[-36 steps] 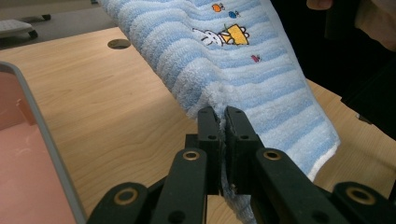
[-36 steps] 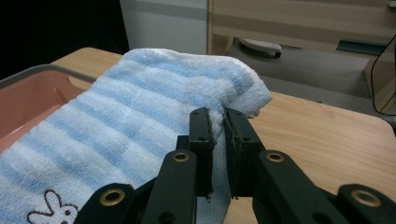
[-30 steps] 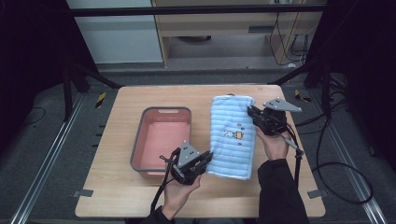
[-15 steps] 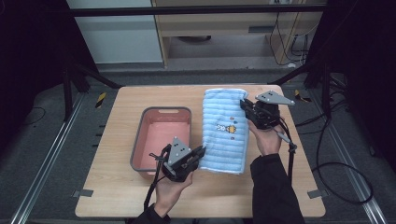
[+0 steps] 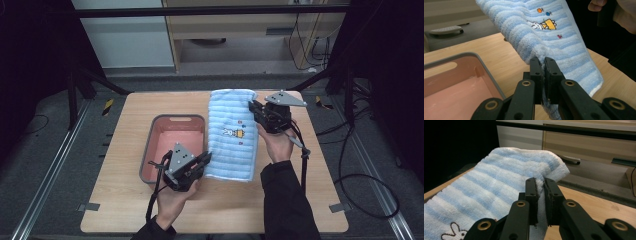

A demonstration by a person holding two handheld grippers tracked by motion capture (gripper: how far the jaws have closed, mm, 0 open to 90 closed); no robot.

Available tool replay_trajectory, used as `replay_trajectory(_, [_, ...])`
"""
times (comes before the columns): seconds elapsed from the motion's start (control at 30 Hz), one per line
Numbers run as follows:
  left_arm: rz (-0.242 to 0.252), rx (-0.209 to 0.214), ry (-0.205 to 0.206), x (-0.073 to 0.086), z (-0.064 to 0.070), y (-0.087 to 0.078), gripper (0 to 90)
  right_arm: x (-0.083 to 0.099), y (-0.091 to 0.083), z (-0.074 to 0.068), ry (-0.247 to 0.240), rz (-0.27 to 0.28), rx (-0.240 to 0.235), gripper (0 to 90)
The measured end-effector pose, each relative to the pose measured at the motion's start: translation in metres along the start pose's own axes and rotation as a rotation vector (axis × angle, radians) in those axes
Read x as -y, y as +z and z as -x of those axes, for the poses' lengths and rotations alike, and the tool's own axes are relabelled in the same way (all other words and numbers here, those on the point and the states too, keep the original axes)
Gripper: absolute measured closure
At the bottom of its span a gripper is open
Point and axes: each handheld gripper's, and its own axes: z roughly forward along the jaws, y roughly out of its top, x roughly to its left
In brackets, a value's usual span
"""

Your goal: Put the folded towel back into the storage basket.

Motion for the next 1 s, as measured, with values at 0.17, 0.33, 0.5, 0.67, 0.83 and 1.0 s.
replay_trajectory(0.17, [0.001, -0.021, 0.014, -0.002, -0.007, -0.008, 85.7, -0.007, 0.006, -0.011, -0.005, 0.014, -0.02, 82.2])
replay_trajectory(0.33, [0.012, -0.05, 0.006, -0.003, -0.019, -0.02, 85.7, -0.013, 0.016, -0.023, -0.012, 0.015, -0.038, 82.2])
replay_trajectory(0.5, [0.024, -0.074, -0.007, 0.0, -0.03, -0.03, 85.7, -0.018, 0.024, -0.036, -0.017, 0.023, -0.057, 82.3])
replay_trajectory(0.67, [0.034, -0.088, -0.02, 0.002, -0.041, -0.04, 85.7, -0.025, 0.036, -0.052, -0.029, 0.021, -0.082, 82.3])
replay_trajectory(0.83, [0.044, -0.105, -0.03, 0.006, -0.051, -0.05, 85.7, -0.029, 0.042, -0.062, -0.042, 0.023, -0.097, 82.3])
replay_trajectory(1.0, [0.052, -0.121, -0.038, 0.008, -0.061, -0.059, 85.6, -0.033, 0.051, -0.073, -0.051, 0.019, -0.112, 82.3])
